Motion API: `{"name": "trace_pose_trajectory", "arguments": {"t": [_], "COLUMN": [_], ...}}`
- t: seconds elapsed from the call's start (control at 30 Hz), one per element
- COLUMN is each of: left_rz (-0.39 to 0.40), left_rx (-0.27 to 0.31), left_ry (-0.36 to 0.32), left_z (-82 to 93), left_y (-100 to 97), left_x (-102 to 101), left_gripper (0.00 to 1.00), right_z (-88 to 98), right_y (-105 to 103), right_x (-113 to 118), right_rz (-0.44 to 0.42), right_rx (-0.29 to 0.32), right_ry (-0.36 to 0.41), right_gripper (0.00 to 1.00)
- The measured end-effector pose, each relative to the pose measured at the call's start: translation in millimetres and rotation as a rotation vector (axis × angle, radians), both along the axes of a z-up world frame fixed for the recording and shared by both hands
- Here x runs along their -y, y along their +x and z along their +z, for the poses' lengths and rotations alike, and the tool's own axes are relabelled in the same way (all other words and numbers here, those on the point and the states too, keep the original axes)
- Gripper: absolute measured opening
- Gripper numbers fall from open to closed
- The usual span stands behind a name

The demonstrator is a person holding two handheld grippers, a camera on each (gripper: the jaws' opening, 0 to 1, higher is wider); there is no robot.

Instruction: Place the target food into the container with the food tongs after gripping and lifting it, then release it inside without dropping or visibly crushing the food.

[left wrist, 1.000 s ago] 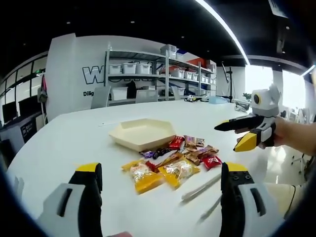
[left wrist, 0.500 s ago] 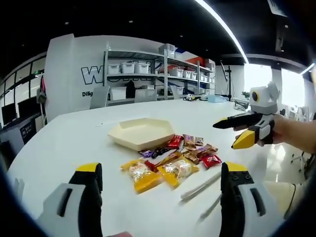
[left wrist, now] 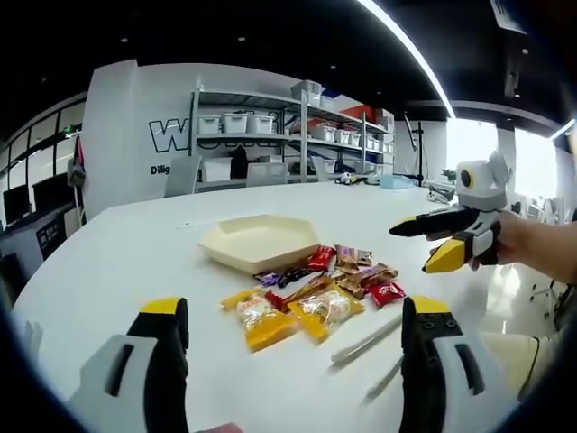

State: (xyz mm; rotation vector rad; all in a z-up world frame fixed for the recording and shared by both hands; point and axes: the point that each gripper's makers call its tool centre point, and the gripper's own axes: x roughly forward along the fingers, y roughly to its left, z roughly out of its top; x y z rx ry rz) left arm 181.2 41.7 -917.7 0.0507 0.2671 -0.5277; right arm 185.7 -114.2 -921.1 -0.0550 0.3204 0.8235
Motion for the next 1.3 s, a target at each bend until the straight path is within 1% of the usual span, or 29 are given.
{"name": "trace_pose_trajectory", "arguments": {"t": [0.3,0.73,0.8,0.83,1.17,1.23,1.3], "left_rz": [-0.007,-0.034,-0.037,-0.042,-0.080,-0.086,-0.095], "left_rx": [-0.003,-0.016,-0.018,-0.019,-0.007,-0.006,-0.004], "left_ry": [-0.005,0.007,0.011,0.015,0.030,0.037,0.041], "left_z": [-0.4,-6.5,-7.5,-8.6,-11.4,-12.2,-12.7], "left_y": [-0.1,-3.6,-4.4,-5.4,-10.1,-11.0,-12.6], "left_x": [1,4,5,5,8,8,8], "left_gripper": [0.95,0.92,0.91,0.90,0.82,0.81,0.78], "right_z": [-1.5,-4.3,-4.6,-5.7,-8.3,-7.9,-9.2], "right_y": [1,-3,-5,-9,-19,-21,-25], "right_x": [0,-6,-8,-12,-24,-25,-29], "right_rz": [0.001,0.034,0.048,0.080,0.144,0.158,0.191], "right_rx": [-0.002,-0.004,-0.006,-0.011,-0.011,-0.009,-0.020], "right_ry": [-0.002,-0.003,0.000,0.002,0.004,0.006,0.012], "right_gripper": [0.83,0.81,0.79,0.78,0.74,0.73,0.69]}}
